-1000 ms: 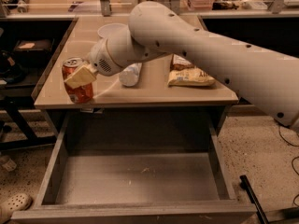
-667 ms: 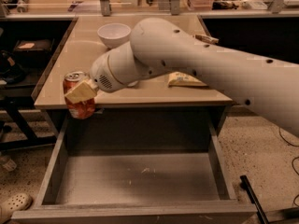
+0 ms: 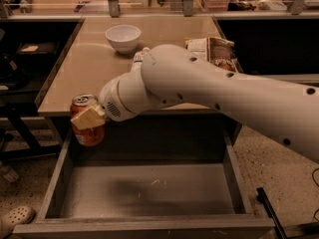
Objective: Place coke can into top drawer
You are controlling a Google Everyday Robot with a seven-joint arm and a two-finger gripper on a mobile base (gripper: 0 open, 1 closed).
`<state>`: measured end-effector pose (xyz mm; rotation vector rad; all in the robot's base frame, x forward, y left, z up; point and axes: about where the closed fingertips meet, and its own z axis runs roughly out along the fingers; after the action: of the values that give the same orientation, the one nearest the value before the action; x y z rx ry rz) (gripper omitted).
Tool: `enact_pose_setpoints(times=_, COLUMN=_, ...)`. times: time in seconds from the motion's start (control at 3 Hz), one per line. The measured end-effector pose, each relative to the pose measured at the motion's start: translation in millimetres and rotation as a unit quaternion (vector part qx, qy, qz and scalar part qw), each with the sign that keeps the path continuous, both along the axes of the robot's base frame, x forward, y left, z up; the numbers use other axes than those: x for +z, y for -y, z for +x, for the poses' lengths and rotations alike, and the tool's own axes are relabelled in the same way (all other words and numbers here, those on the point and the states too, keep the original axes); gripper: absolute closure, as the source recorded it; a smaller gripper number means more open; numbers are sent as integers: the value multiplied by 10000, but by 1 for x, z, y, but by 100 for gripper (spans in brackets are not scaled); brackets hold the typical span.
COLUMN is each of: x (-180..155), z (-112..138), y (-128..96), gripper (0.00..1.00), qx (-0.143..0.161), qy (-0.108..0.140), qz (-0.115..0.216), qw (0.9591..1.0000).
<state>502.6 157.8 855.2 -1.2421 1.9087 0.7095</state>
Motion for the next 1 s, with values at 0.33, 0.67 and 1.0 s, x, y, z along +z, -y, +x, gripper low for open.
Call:
enact_pose_setpoints(times=0.33, x=8, z=-6, y=9, gripper=100, qx=25, qy=85, qz=-203, qw=9998)
enact_pose_setpoints(times=0.67, x=-16, z=-16, y=25, gripper=100, qx=-193, qy=-70, qz=-425, qw=9989)
enact_pose_setpoints(times=1.0, x=-45, z=-21, y=39, gripper=100, qx=-379, qy=-214, qz=-627, qw=9971)
